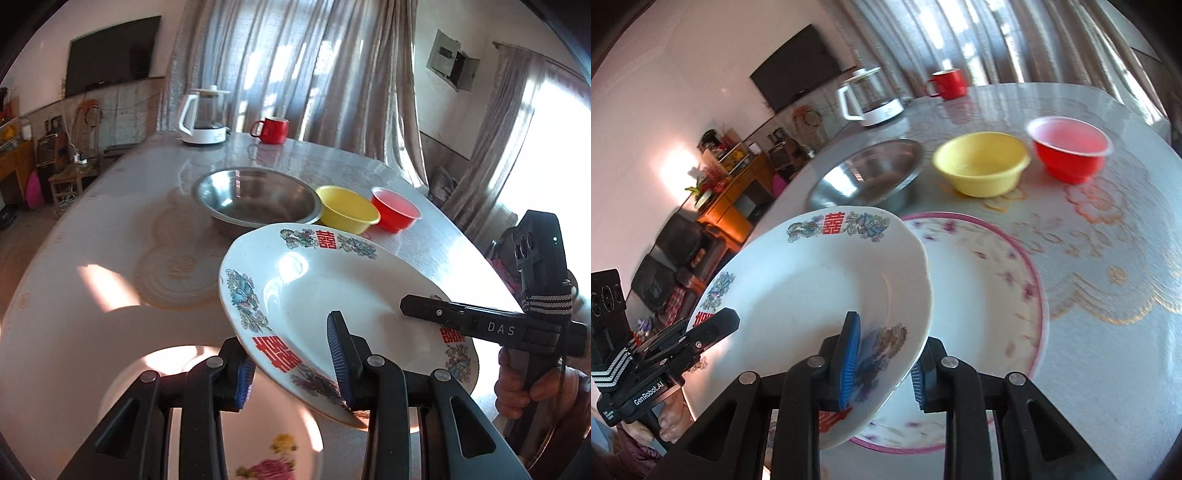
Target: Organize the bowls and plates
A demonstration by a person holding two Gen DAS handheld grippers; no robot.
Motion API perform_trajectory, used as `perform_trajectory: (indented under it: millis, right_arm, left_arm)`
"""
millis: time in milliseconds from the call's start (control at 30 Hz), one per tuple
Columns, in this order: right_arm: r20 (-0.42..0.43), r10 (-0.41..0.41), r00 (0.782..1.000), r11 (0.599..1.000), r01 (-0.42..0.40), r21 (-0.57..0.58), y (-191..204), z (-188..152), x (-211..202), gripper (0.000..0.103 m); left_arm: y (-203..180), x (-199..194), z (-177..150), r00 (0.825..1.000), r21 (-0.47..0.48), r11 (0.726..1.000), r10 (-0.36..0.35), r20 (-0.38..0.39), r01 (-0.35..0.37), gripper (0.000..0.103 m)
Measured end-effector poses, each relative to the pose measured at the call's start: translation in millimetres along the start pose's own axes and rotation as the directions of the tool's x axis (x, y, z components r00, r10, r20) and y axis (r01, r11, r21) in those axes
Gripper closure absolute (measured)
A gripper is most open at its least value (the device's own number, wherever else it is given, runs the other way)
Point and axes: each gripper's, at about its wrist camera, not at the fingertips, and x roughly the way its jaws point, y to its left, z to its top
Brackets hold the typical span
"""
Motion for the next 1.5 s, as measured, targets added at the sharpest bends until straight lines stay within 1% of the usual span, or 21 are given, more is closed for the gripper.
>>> perform_trajectory:
  millis: [100,233,300,367,400,500,633,867,900,967,1033,1133,1200,1233,1300,1433,1500]
  right_arm:
    - [0.007,-0.047,0.999,0.999,0.047,0.025,-15.9,-1.9,-3.5,0.078]
    - [0.005,-0.084,0.996,0.995,0.084,0.062,-35.3,-3.7,-4.9,0.078]
    - [-0.002,-0.097,0.995,0.992,0.097,0.076,-42.0,-4.0,-2.3,0.078]
    - [0.004,-0.088,0.996,0.993,0.087,0.083,-45.0,-4.7,-1.5,0.078]
    - [0.006,-0.100,0.995,0.992,0.099,0.073,-44.0,-4.0,-0.6,0.078]
    - [0.005,-0.123,0.992,0.991,0.123,0.046,-42.0,-7.3,-0.6,0.077]
    - [0.007,-0.114,0.993,0.992,0.114,0.058,-44.7,-9.4,-3.4,0.077]
    - [0.020,-0.131,0.991,0.990,0.130,0.053,-42.3,-11.1,-14.8,0.077]
    - [0.025,-0.143,0.989,0.988,0.141,0.054,-42.3,-11.5,-17.0,0.077]
    - [0.021,-0.200,0.980,0.979,0.198,0.054,-43.7,-13.5,-19.3,0.077]
    - [0.033,-0.202,0.979,0.978,0.199,0.058,-47.5,-16.2,-23.2,0.077]
    - [0.016,-0.207,0.978,0.977,0.205,0.065,-53.3,-18.3,-19.2,0.076]
    - [0.022,-0.213,0.977,0.976,0.212,0.043,-49.8,-19.6,-16.6,0.075]
    - [0.028,-0.223,0.974,0.975,0.222,0.024,-46.2,-19.9,-15.3,0.076]
    - [0.039,-0.260,0.965,0.966,0.260,-0.005,-40.6,-19.5,-13.0,0.077]
    - [0.060,-0.307,0.950,0.950,0.309,-0.032,-36.1,-17.7,-9.6,0.076]
    - [0.073,-0.337,0.939,0.938,0.342,-0.060,-32.1,-16.9,-6.4,0.075]
  left_arm:
    - [-13.4,17.2,2.6,0.999,0.005,1.000,-0.018,-0.036,0.018,0.066]
    - [-24.3,35.4,3.9,0.996,0.012,0.999,-0.030,-0.079,0.031,0.065]
    - [-26.2,42.1,3.5,0.996,0.016,1.000,-0.016,-0.092,0.017,0.065]
    - [-23.3,48.5,3.4,0.994,0.002,1.000,-0.009,-0.112,0.009,0.064]
    - [-20.9,51.1,3.1,0.992,-0.010,1.000,-0.010,-0.124,0.009,0.064]
    - [-22.3,51.8,1.0,0.992,0.011,1.000,0.008,-0.124,-0.007,0.063]
    - [-23.4,50.7,-1.0,0.992,0.016,1.000,-0.002,-0.128,0.004,0.061]
    - [-23.1,48.2,-9.1,0.987,0.010,1.000,-0.011,-0.159,0.013,0.060]
    - [-23.1,47.8,-9.6,0.987,0.009,1.000,-0.016,-0.159,0.018,0.060]
    - [-23.6,46.8,-10.1,0.987,0.004,1.000,-0.024,-0.162,0.025,0.059]
    - [-23.4,46.0,-11.2,0.988,0.003,1.000,-0.022,-0.155,0.023,0.058]
    - [-22.3,44.9,-10.5,0.987,-0.008,1.000,-0.028,-0.156,0.027,0.058]
    - [-23.4,44.1,-10.7,0.988,-0.002,1.000,-0.019,-0.152,0.019,0.058]
    - [-24.4,43.6,-10.3,0.988,0.000,1.000,-0.011,-0.153,0.011,0.058]
    - [-25.5,43.8,-9.5,0.988,0.001,1.000,0.003,-0.154,-0.003,0.058]
    - [-22.2,46.1,-7.5,0.989,-0.028,1.000,0.010,-0.148,-0.015,0.057]
    - [-21.0,47.5,-5.9,0.989,-0.040,0.999,0.012,-0.147,-0.018,0.056]
